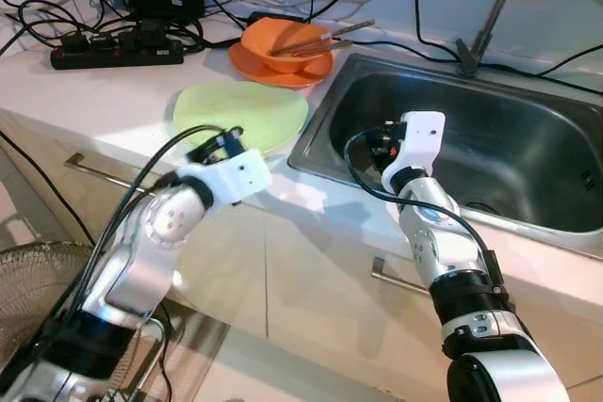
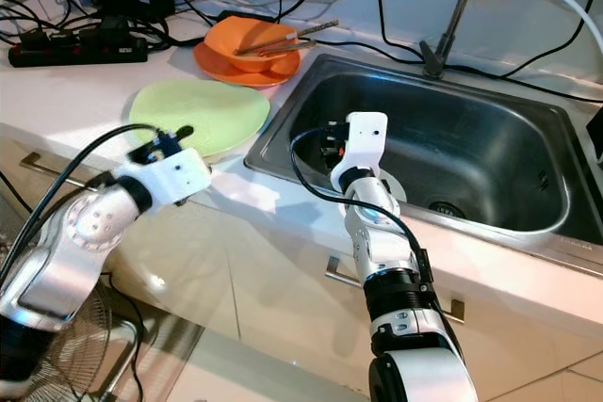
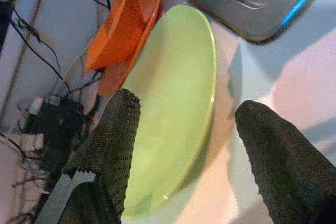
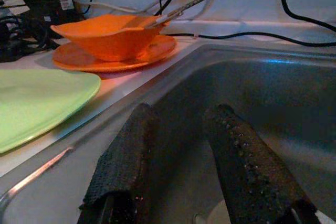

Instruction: Kitchen organization

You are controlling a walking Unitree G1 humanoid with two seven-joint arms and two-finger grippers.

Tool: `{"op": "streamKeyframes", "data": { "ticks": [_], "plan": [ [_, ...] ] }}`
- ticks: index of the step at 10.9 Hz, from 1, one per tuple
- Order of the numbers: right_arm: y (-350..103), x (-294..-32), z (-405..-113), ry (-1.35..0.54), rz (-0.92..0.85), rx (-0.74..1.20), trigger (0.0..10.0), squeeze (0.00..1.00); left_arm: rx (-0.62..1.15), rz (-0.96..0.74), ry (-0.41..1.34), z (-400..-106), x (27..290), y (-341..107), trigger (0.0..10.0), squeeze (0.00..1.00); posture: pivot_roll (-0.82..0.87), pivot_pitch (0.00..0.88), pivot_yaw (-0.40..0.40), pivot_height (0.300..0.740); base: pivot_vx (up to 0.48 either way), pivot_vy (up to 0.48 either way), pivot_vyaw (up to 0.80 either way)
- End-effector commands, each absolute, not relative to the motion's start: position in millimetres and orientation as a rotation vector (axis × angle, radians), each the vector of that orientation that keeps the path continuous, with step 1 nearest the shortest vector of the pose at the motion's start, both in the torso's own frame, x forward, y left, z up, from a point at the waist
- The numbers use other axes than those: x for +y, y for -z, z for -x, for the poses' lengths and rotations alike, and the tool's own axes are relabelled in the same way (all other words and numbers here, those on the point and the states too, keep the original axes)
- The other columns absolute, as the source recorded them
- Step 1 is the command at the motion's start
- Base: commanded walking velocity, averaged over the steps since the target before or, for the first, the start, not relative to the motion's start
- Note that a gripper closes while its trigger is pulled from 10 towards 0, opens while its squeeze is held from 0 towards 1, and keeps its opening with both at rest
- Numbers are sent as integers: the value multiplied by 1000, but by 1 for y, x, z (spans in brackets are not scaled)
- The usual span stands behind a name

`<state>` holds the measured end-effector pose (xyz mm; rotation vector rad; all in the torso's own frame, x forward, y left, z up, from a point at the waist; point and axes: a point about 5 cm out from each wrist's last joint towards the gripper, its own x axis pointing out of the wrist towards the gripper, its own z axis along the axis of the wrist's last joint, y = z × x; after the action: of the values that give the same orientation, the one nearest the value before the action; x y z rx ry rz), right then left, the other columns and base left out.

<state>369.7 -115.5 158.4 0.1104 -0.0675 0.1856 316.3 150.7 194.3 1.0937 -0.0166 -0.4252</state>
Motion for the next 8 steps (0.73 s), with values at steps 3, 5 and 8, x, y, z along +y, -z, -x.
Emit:
{"op": "streamKeyframes", "data": {
  "ticks": [3, 5, 8],
  "plan": [
    [-162, -119, -369, -167, -118, -71, 10000, 0, -2, -1200, 457, -322, 144, -200, 10000, 0, 240, 48, -54, 740, 0, 0, 0],
    [-161, -120, -369, -159, -117, -66, 10000, 0, 16, -1259, 481, -329, 143, -199, 10000, 0, 233, 47, -47, 740, 0, 0, 0],
    [-161, -121, -368, -149, -118, -64, 10000, 0, 65, -1337, 443, -342, 148, -196, 10000, 0, 223, 45, -41, 740, 0, 0, 0]
  ]
}}
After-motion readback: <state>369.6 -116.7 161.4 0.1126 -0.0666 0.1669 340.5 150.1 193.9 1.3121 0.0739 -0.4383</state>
